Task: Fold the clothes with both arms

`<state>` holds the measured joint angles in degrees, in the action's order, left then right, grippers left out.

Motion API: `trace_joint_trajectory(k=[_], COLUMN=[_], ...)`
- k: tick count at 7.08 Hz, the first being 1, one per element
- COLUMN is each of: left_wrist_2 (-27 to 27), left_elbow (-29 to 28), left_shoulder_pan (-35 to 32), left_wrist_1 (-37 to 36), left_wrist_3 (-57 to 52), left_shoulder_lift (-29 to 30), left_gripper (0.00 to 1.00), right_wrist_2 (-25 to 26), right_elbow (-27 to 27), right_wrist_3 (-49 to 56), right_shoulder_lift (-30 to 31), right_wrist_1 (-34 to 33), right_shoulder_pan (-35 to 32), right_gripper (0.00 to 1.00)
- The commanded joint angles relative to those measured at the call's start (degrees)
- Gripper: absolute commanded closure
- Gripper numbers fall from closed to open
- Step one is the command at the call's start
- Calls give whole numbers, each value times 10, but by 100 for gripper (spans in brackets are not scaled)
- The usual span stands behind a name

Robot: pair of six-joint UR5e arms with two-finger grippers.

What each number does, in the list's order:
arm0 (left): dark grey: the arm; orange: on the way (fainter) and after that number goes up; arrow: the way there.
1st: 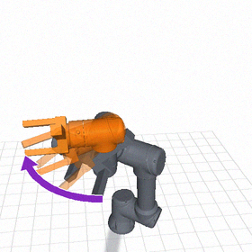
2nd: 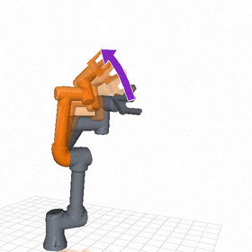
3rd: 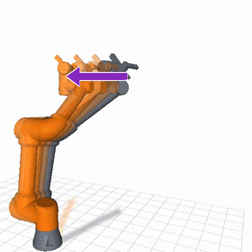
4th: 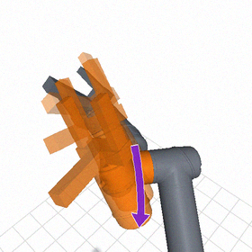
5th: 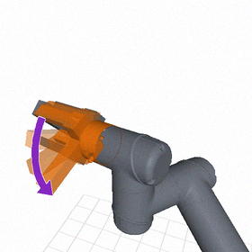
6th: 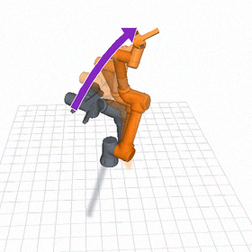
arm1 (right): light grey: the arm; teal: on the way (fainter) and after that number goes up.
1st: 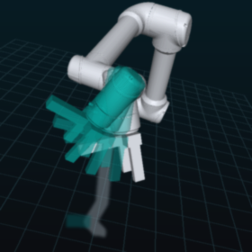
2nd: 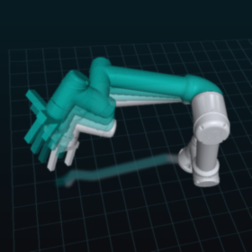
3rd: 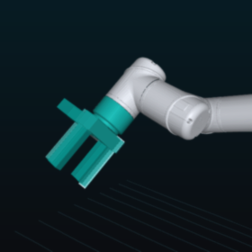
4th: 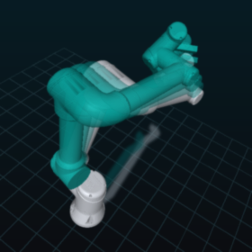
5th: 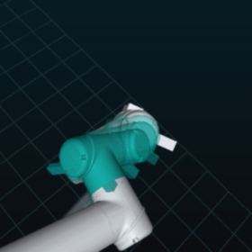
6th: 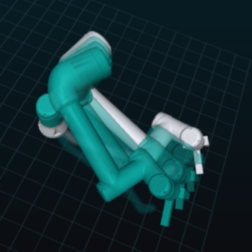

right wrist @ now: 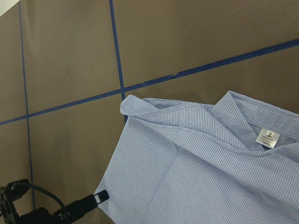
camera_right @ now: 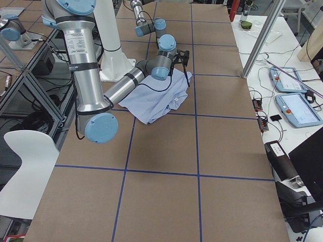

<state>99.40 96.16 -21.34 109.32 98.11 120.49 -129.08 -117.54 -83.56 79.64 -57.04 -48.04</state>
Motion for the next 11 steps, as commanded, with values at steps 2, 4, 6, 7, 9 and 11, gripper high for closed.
trace_joint_trajectory(k=[2,4,6,7,9,11], left_wrist_2=[0,2,4,4,6,5], left_elbow=[-1,-1,4,5,12,38], left_shoulder_pan=[10,10,10,10,9,-1], left_wrist_1=[-1,-2,-2,-2,-2,-2], left_wrist_3=[1,1,2,2,4,-1], left_shoulder_lift=[1,2,2,2,1,-7], left_gripper=[27,57,82,91,100,100], right_wrist_2=[0,0,0,0,0,1], right_elbow=[0,1,2,2,4,4], right_wrist_3=[0,0,0,0,0,0], right_shoulder_lift=[1,1,1,1,1,1], right_wrist_1=[-1,-2,-2,-2,-2,-2], right_shoulder_pan=[0,0,0,0,0,-2], right_gripper=[0,0,0,0,0,0])
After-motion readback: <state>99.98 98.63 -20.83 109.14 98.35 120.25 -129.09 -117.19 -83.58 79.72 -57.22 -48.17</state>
